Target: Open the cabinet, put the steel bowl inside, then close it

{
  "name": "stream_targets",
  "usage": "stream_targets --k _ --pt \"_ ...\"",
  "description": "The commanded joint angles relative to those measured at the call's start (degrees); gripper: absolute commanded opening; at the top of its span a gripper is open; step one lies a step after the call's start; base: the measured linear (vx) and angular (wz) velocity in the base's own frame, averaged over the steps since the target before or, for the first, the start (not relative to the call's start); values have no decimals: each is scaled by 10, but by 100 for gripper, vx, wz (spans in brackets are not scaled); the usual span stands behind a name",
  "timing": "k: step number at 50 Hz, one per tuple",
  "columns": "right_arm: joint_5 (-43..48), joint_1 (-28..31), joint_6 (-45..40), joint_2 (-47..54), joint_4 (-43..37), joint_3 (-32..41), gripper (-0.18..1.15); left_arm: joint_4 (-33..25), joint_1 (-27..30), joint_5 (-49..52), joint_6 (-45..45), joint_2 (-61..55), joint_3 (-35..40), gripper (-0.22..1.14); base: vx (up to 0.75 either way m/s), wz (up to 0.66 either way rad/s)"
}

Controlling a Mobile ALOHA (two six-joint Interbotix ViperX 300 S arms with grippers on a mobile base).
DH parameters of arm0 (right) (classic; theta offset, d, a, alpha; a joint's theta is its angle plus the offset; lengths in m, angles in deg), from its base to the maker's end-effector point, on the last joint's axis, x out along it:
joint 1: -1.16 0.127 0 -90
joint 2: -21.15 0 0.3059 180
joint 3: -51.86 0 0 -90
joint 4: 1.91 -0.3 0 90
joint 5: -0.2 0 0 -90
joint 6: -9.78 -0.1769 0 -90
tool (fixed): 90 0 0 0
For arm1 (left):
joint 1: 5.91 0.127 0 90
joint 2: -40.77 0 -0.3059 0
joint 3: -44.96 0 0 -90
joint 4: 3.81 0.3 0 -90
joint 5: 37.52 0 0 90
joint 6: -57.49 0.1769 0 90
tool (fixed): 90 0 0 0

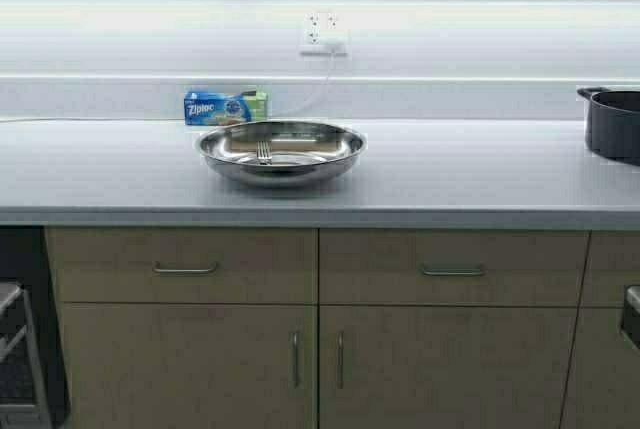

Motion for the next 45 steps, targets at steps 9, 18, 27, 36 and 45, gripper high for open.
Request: stream_targets --k 9,18,27,36,45 --pt "-33 2 -13 11 1 11 6 13 -4 13 4 -7 7 5 5 6" --pt "-34 2 -16 11 1 11 6 13 -4 11 0 -13 10 2 14 6" --pt "-34 2 -15 11 1 11 6 13 -4 11 -4 -11 10 2 23 3" --pt "-34 2 -16 14 1 8 6 13 -4 11 -8 -18 7 2 29 0" --pt "-33 2 -15 20 1 8 6 11 -4 11 -14 -11 2 2 30 -3"
